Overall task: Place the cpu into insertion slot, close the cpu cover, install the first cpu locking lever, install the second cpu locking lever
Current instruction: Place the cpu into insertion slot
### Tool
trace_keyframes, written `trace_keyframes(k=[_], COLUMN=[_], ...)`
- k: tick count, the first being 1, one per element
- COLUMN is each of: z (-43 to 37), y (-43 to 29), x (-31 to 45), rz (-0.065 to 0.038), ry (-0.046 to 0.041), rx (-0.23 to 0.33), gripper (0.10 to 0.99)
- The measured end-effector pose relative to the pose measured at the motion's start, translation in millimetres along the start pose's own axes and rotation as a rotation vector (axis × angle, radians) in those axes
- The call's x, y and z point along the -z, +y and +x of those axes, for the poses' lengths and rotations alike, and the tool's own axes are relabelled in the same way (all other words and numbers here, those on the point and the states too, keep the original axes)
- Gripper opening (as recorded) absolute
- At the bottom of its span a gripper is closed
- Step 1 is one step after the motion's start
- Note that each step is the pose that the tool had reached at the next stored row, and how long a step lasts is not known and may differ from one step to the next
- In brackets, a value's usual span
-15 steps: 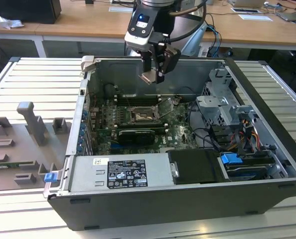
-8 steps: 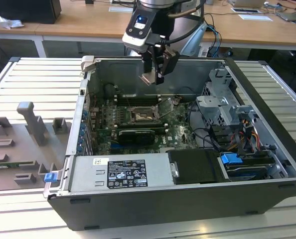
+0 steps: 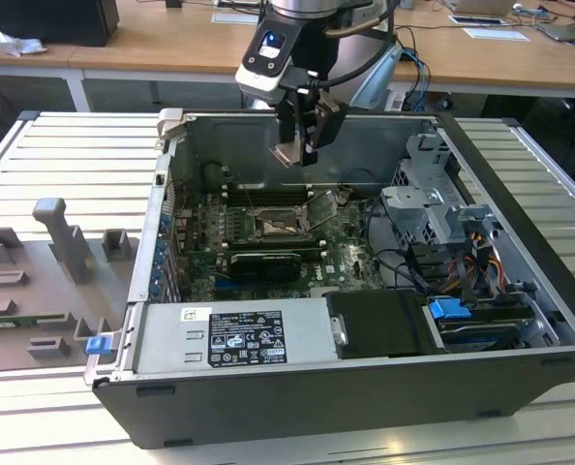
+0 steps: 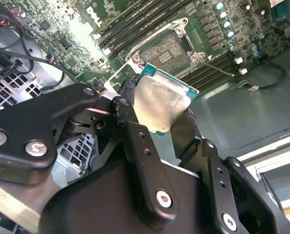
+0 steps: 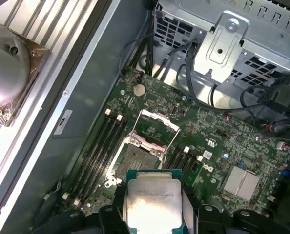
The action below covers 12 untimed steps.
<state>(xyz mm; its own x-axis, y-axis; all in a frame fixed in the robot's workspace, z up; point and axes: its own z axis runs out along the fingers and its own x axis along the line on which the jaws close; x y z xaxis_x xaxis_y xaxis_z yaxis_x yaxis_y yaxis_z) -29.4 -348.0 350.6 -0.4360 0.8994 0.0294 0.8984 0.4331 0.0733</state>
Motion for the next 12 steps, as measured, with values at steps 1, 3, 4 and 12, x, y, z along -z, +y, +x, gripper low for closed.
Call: trace_keyframes(k=[1,3,4,12], z=[0.0,0.0,0.0,-0.1], y=[0.0,-0.1,-0.1,-0.3], x=[-0.5,-1.2,-1.6,-3.6], rz=[0.000,0.002,0.004,0.008], ry=[0.0000,0.0003,0.0004,0.0009], rx=[-0.005,-0.014,-0.022,-0.050], gripper=[0.537,0.537,0.537,0.537])
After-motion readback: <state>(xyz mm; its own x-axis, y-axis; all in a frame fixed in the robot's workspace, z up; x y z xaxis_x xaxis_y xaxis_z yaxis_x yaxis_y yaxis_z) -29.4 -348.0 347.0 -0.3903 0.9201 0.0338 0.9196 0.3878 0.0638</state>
